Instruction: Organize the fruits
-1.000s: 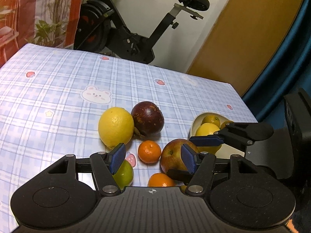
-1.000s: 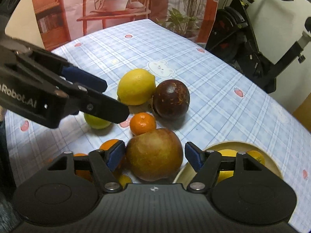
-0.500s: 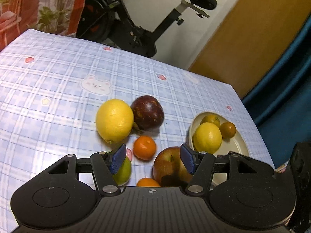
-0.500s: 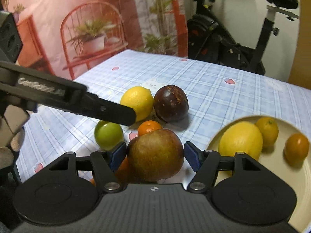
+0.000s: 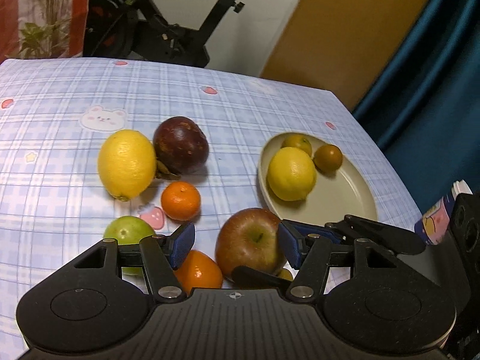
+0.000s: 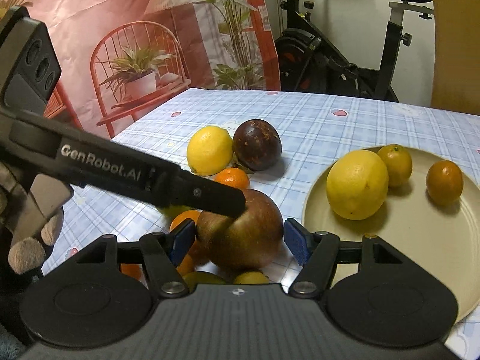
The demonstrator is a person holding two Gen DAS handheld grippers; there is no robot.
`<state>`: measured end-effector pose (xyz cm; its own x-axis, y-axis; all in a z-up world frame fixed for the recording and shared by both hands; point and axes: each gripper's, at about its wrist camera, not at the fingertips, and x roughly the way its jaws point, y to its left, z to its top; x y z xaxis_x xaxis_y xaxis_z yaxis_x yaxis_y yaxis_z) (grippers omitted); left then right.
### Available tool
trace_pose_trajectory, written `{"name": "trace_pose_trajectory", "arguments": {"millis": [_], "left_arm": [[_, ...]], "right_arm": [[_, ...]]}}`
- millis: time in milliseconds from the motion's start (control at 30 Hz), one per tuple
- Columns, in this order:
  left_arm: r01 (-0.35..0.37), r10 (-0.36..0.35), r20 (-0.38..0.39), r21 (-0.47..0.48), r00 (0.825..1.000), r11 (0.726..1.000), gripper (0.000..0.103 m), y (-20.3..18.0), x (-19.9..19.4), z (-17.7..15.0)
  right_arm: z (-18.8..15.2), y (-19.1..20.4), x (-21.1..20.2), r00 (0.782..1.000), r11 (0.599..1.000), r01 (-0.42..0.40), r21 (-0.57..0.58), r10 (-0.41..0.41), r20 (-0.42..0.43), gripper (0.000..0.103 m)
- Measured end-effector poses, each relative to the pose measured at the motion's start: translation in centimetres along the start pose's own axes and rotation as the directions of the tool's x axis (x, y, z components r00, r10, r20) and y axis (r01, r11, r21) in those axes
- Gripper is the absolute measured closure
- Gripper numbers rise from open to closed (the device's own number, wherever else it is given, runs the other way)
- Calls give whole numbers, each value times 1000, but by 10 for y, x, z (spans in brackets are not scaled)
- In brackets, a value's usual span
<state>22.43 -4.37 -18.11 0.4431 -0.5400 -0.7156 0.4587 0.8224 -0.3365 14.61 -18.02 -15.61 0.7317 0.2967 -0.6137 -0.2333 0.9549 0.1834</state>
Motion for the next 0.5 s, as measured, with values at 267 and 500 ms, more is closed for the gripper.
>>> {"name": "trace_pose_trajectory", "arguments": {"millis": [267,500], "left_arm": [[21,-19,-30,48,999,999,39,-8,7,-6],[19,-17,-32,61,999,998,39,-11,16,-8]], "right_arm": [[-3,-2,0,1000,1000,-1,3,1,10,36],[-4,0,1,1000,1000,5,3,-5,8,35]]}}
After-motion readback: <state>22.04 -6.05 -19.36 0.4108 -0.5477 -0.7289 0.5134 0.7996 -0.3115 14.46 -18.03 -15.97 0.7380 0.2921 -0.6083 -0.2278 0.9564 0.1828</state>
